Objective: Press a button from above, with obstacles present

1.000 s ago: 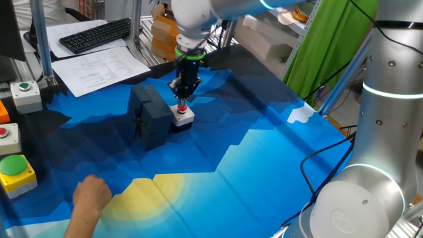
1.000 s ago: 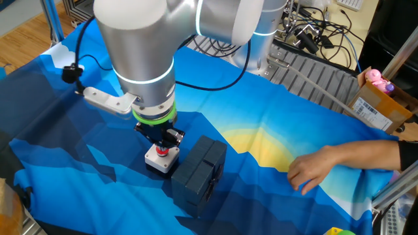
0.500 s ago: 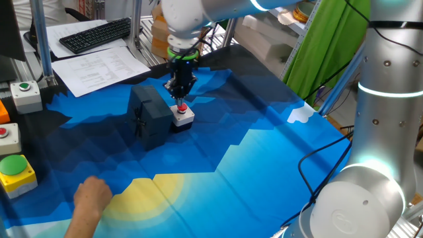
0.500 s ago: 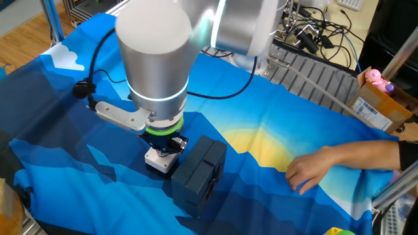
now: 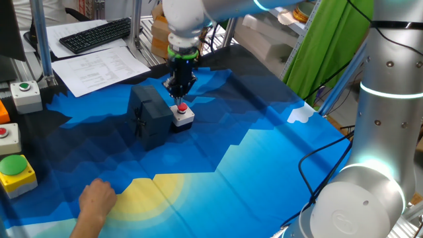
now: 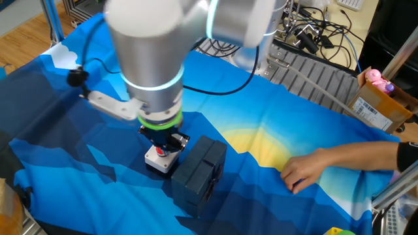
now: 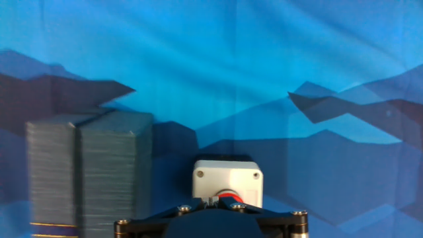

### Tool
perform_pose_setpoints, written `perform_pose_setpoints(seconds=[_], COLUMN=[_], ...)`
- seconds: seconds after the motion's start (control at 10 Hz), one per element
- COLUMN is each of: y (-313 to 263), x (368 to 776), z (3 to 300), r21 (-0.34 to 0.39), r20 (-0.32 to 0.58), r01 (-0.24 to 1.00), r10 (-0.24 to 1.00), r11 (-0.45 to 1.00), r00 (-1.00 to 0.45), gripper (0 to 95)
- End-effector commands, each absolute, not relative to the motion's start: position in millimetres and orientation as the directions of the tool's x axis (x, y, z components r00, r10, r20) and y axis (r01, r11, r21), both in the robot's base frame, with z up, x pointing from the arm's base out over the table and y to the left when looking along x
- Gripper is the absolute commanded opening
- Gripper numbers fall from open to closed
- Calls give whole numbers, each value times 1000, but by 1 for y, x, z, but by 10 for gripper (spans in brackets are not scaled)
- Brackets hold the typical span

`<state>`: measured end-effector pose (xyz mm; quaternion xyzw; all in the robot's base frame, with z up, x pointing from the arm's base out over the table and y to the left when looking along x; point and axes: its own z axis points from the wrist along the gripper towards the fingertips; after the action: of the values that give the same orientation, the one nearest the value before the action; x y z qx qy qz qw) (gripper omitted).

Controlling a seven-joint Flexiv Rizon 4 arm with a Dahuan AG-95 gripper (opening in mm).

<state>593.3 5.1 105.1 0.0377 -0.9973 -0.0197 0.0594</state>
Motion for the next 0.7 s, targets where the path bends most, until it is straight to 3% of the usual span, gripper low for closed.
perform_pose_setpoints(seconds=[0.1,0.7], y=[8,12], x=[593,588], z=[106,104], r21=[55,43], r20=[113,123], r01=[-55,30], r10=[-61,25], r11=[997,999], r00=[-992,-992], gripper=[0,0])
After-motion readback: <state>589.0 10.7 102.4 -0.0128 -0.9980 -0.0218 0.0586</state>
